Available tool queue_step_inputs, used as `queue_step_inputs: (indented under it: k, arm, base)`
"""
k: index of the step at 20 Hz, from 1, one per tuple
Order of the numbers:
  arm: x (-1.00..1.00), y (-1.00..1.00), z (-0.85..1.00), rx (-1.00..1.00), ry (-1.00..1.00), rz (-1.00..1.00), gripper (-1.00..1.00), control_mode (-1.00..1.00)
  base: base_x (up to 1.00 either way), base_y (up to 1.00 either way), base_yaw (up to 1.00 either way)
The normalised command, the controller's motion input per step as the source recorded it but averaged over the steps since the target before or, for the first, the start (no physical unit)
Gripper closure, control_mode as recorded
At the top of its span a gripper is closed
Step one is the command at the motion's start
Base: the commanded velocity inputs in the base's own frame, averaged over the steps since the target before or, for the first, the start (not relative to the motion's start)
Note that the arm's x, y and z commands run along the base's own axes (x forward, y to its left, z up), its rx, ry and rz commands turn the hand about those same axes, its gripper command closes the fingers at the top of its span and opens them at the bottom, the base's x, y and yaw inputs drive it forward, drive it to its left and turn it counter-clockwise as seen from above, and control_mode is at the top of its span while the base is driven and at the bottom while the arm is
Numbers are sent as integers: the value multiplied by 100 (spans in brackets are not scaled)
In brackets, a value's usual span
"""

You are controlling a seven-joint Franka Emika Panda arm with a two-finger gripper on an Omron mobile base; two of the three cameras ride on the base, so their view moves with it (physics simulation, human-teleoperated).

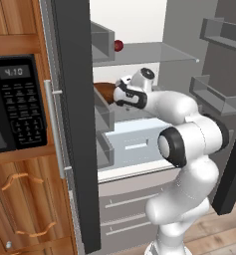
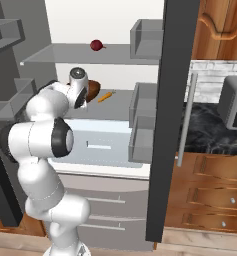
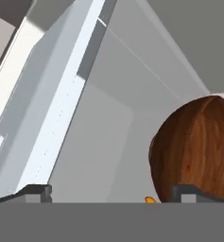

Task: Pick the chicken drumstick and lemon wedge from their plates and place them in the bowl. Then put the bowl in the fridge.

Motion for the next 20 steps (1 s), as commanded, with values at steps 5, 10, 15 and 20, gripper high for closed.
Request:
queue_step_inputs:
  k: [5,10,15,20]
  arm:
    - [-73,-16,15,-3,-2,0,-100,-100]
    - [-86,-10,3,-8,0,0,-100,-100]
    - [-94,-13,-10,-15,2,0,-100,-100]
    - [-94,-16,-6,-11,7,0,-100,-100]
  base:
    - [0,0,0]
    - [0,0,0]
    - [0,0,0]
    - [0,0,0]
